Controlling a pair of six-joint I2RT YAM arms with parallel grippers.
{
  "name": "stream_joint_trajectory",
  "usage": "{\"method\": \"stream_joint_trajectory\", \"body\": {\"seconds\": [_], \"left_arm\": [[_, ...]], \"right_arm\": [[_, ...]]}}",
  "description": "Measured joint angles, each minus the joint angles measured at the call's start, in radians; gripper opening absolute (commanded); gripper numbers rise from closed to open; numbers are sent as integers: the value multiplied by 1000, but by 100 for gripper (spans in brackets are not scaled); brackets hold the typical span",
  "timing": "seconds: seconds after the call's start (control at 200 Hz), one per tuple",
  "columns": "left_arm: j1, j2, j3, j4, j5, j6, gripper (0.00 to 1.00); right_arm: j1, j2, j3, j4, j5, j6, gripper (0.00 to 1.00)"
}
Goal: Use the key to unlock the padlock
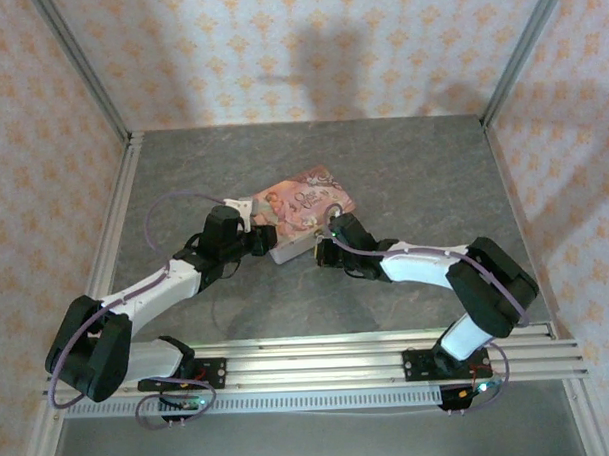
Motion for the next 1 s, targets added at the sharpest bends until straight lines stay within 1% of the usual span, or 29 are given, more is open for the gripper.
{"method": "stream_joint_trajectory", "body": {"seconds": [0.285, 0.54, 0.756, 1.001], "left_arm": [[0, -7, 0, 0, 0, 0, 40], [0, -7, 6, 0, 23, -2, 40], [0, 35, 48, 3, 46, -4, 40], [0, 72, 53, 9, 63, -11, 40]], "right_arm": [[0, 0, 3, -6, -14, 121, 0], [-2, 0, 5, 5, -5, 346, 0], [0, 0, 93, -100, 40, 486, 0], [11, 2, 176, -222, 121, 530, 0]]}}
